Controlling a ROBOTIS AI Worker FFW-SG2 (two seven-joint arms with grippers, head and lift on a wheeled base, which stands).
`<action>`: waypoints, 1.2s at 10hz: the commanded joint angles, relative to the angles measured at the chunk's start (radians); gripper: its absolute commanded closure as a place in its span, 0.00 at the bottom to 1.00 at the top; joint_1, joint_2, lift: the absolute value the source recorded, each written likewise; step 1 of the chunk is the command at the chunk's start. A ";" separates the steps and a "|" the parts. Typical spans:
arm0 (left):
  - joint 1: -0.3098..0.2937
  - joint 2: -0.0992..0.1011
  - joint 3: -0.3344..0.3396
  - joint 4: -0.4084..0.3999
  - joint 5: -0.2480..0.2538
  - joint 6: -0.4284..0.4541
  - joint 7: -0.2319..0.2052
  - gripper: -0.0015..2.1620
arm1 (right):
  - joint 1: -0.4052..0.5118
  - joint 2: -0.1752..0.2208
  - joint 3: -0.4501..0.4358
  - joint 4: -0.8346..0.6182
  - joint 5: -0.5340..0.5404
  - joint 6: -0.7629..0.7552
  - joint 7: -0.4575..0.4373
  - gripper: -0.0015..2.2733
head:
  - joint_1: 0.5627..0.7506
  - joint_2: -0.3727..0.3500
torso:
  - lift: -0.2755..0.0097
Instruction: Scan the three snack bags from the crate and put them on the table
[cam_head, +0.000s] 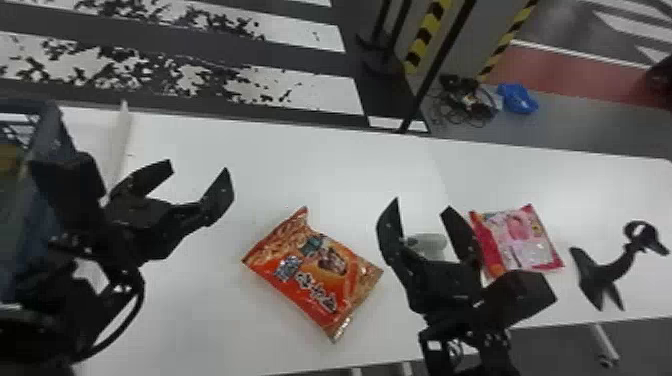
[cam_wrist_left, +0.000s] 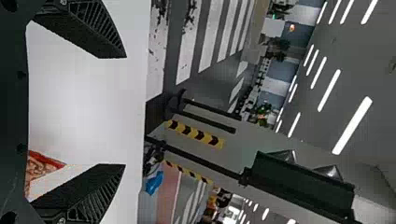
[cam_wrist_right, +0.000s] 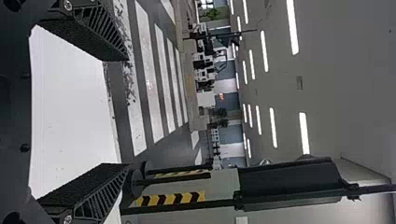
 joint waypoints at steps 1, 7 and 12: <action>0.101 0.008 0.053 -0.131 0.011 -0.001 -0.002 0.02 | 0.001 -0.001 0.002 0.002 0.000 0.029 0.012 0.03 | 0.70 0.17 | 0.64; 0.376 0.018 0.191 -0.257 -0.003 -0.222 0.069 0.02 | 0.007 0.002 0.017 0.027 0.060 0.228 0.193 0.05 | 0.70 0.42 | 0.64; 0.426 0.020 0.186 -0.247 -0.003 -0.268 0.094 0.02 | 0.070 -0.007 0.130 -0.122 0.282 0.602 0.244 0.05 | 0.70 0.62 | 0.64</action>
